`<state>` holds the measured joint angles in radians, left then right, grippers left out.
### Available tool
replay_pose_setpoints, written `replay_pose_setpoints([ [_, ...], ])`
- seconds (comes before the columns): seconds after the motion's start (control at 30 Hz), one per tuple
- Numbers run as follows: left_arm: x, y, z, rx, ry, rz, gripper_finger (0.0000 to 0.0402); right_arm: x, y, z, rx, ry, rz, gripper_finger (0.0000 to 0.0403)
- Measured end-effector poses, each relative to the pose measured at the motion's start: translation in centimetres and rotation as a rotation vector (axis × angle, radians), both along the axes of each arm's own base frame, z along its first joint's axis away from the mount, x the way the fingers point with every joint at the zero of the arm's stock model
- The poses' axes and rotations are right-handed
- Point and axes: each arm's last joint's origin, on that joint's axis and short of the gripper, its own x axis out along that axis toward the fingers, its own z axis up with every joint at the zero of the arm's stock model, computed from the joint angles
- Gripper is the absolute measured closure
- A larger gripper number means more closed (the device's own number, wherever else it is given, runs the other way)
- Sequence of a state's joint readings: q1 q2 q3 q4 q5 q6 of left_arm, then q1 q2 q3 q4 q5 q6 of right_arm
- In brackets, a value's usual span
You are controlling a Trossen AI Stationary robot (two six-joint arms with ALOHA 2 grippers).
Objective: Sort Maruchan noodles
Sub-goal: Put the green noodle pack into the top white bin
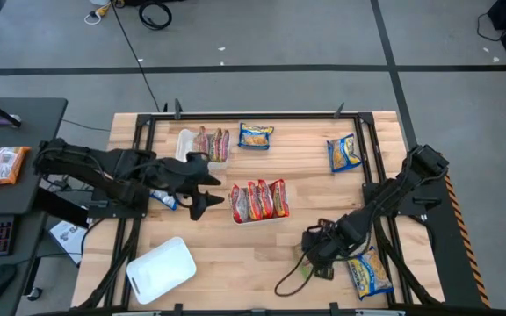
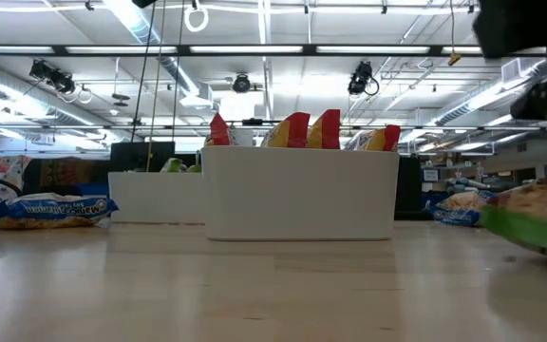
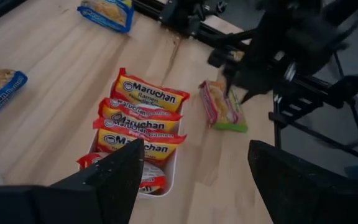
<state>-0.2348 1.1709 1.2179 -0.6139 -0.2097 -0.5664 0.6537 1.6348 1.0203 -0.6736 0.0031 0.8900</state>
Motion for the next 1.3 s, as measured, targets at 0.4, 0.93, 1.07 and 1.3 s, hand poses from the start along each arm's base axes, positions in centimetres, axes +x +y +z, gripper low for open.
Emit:
replay_pose_setpoints([
  [0.4, -0.4, -0.2, -0.6, 0.038, 0.077, -0.064, 0.0111, -1.8, 5.2, 5.2, 0.274, 0.130, -0.694, 0.0223],
  [0.93, -1.0, -2.0, -0.8, 0.031, 0.097, -0.155, 0.0111, -4.3, 4.6, -1.2, 0.336, 0.175, -1.051, 0.0223],
  [1.07, -1.3, -2.5, -0.9, 0.014, 0.114, -0.167, 0.0111, -5.1, 4.7, -2.6, 0.372, 0.201, -1.048, 0.0218],
  [1.3, -1.3, -2.8, -0.8, 0.000, 0.109, -0.171, 0.0111, -5.3, 3.6, -5.2, 0.496, 0.054, -1.067, 0.0214],
])
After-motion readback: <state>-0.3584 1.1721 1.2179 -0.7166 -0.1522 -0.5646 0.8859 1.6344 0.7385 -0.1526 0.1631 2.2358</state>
